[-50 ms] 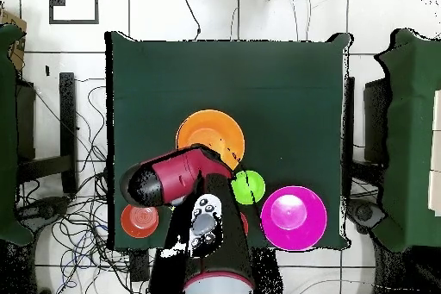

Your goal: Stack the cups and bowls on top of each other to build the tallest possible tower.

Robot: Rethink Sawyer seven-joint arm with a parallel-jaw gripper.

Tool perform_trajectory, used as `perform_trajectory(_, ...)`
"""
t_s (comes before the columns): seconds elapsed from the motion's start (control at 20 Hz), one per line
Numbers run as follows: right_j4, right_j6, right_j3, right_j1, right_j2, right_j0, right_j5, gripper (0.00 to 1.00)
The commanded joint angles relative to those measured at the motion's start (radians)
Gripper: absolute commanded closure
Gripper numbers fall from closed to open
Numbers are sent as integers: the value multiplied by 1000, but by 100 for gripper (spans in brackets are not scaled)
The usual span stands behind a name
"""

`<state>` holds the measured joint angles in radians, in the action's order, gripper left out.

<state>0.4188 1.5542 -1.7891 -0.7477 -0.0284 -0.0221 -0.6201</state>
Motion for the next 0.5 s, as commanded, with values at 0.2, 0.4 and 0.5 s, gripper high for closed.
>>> perform_trajectory(0.2,-23,188,-59,14,19,13,35,0)
perform_trajectory(0.4,-18,190,-68,12,34,22,53,0)
perform_trajectory(0.5,-16,189,-74,9,38,24,62,0)
